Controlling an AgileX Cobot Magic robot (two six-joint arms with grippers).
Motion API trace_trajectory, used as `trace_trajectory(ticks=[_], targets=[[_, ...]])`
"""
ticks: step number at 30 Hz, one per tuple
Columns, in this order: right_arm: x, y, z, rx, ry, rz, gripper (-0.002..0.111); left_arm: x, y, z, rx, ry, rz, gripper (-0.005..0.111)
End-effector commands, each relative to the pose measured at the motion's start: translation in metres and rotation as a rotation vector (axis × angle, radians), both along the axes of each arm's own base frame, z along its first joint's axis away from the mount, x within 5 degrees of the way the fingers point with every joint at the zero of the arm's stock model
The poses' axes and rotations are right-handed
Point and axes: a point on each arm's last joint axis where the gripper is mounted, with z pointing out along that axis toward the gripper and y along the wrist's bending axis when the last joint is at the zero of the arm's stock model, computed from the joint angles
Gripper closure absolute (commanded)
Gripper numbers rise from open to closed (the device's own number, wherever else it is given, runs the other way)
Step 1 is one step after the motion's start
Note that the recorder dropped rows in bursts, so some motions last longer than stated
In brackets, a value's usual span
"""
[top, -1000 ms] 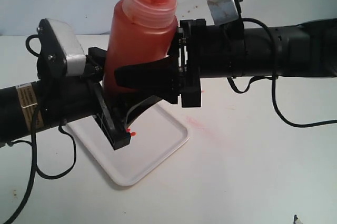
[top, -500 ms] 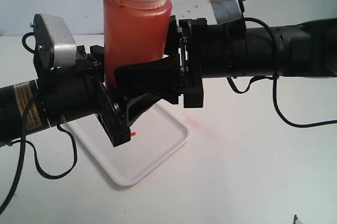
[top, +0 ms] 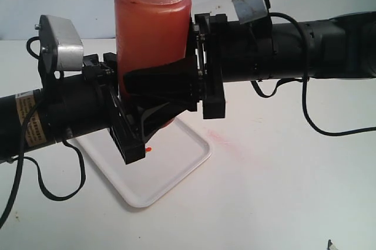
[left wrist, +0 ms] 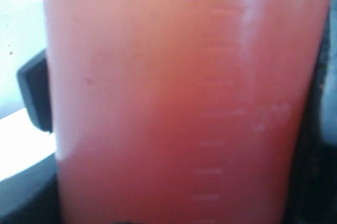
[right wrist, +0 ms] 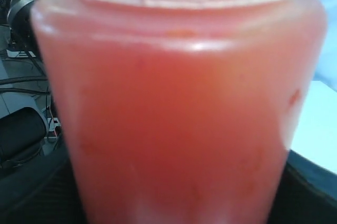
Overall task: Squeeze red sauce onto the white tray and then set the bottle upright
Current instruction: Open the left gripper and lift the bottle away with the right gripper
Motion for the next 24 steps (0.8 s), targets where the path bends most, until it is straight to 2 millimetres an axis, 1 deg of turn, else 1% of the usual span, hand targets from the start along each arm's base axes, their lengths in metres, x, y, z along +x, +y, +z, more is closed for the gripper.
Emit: trace_trajectory(ticks=[1, 3, 6, 7, 12, 14, 15, 16, 17, 18, 19, 20, 24], targets=[[-0.0010, 0.0001, 0.0044, 0.007, -0.024, 0.004, 0.058, 0.0027, 0.0002, 0.0043, -0.008, 0.010, 0.027, 0.107], [-0.0010, 0.0001, 0.0044, 0.007, -0.024, 0.004, 0.073, 0.0032, 0.0006, 0.0033, 0.004, 0.010, 0.034, 0.107], [-0.0010, 0.0001, 0.0044, 0.007, -0.024, 0.004, 0.101, 0.0032, 0.0006, 0.0033, 0.007, 0.004, 0.033, 0.107], [-0.0010, 0.0001, 0.0044, 0.007, -0.024, 0.004, 0.108, 0.0032, 0.0006, 0.0033, 0.007, 0.005, 0.033, 0.106], [-0.0010, 0.0001, 0.0044, 0.007, -0.024, 0.004, 0.108, 0.0032, 0.0006, 0.0033, 0.007, 0.005, 0.033, 0.102], [-0.0010, 0.0001, 0.0044, 0.007, -0.024, 0.004, 0.108, 0.0033, 0.0007, 0.0031, 0.008, 0.006, 0.034, 0.096], [-0.0010, 0.0001, 0.0044, 0.007, -0.024, 0.004, 0.108, 0.0040, 0.0013, 0.0017, 0.023, 0.012, 0.045, 0.083], [-0.0010, 0.0001, 0.0044, 0.007, -0.024, 0.004, 0.108, 0.0044, 0.0016, 0.0009, 0.030, 0.016, 0.050, 0.075], [-0.0010, 0.0001, 0.0044, 0.007, -0.024, 0.004, 0.108, 0.0055, 0.0027, -0.0013, 0.053, 0.027, 0.066, 0.048], [-0.0010, 0.0001, 0.0044, 0.007, -0.024, 0.004, 0.108, 0.0059, 0.0031, -0.0022, 0.062, 0.031, 0.073, 0.036], [-0.0010, 0.0001, 0.0044, 0.007, -0.024, 0.004, 0.108, 0.0063, 0.0031, -0.0020, 0.065, 0.028, 0.074, 0.007], [-0.0010, 0.0001, 0.0044, 0.007, -0.024, 0.004, 0.108, 0.0064, 0.0032, -0.0021, 0.065, 0.032, 0.076, 0.002], [-0.0003, -0.0009, 0.0044, 0.007, -0.024, 0.000, 0.108, 0.0064, 0.0032, -0.0021, 0.065, 0.032, 0.075, 0.003]])
